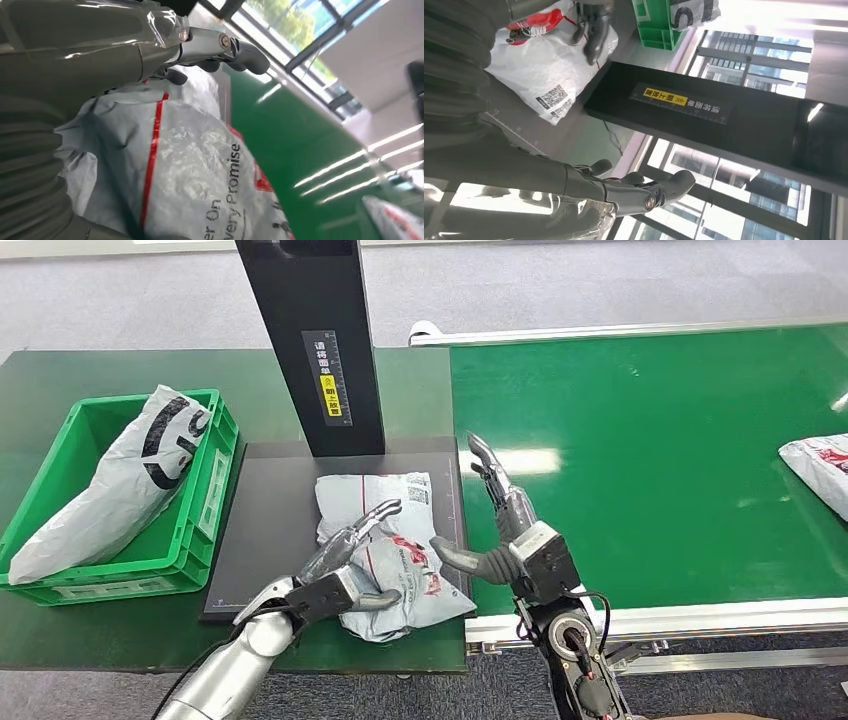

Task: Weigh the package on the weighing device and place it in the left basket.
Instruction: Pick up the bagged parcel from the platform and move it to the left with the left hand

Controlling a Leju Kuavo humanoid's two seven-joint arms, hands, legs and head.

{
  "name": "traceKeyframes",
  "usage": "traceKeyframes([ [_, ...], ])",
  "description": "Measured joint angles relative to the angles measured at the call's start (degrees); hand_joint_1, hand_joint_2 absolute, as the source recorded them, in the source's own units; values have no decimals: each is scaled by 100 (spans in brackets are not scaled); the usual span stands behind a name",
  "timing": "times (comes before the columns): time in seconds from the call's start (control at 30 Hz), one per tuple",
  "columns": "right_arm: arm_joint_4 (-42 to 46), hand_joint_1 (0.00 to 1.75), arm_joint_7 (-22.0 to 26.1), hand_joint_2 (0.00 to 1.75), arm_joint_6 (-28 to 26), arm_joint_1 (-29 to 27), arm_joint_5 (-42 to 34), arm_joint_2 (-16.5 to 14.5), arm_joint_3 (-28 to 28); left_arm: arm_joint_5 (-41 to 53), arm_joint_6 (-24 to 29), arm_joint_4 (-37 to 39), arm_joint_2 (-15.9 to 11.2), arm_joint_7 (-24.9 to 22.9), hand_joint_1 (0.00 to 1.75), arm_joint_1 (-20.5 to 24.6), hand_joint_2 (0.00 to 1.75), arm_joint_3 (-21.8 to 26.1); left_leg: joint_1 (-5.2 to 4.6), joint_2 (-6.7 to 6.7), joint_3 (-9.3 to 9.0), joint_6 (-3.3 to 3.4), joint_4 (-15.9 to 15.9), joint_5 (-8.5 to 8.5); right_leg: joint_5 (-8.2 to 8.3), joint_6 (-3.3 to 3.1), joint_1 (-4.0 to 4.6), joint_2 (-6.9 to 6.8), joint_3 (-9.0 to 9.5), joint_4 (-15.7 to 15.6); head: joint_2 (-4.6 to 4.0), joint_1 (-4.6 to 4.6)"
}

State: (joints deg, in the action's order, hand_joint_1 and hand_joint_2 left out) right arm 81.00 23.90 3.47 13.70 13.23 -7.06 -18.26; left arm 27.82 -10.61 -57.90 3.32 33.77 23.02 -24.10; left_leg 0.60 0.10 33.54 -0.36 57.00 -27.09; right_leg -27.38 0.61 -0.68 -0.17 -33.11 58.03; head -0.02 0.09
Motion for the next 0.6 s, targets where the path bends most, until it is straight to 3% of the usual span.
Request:
traceKeyframes([
  [0.1,132,0,40,175,-37,-152,-75,17,54,89,47,491,26,64,0,206,175,-173,0,2,-1,0,0,0,0,0,0,0,2,0,1,-1],
  [0.13,167,0,45,175,-40,-189,-94,20,67,102,76,631,41,90,35,257,175,-221,0,2,-2,0,0,0,0,0,0,0,3,0,1,0],
  [0.23,238,0,49,175,-42,-259,-135,20,89,97,182,986,93,168,166,372,175,-328,0,0,-5,0,0,0,0,0,0,0,8,0,0,0],
  [0.27,247,0,49,175,-43,-269,-145,20,91,75,232,1079,109,194,175,403,175,-354,0,0,-6,0,0,0,0,0,0,0,10,0,0,-1],
  [0.6,250,0,49,175,-60,-304,-208,22,138,-414,587,1270,136,270,175,510,175,-416,0,-1,-19,0,0,0,0,0,0,-1,25,0,1,-1],
])
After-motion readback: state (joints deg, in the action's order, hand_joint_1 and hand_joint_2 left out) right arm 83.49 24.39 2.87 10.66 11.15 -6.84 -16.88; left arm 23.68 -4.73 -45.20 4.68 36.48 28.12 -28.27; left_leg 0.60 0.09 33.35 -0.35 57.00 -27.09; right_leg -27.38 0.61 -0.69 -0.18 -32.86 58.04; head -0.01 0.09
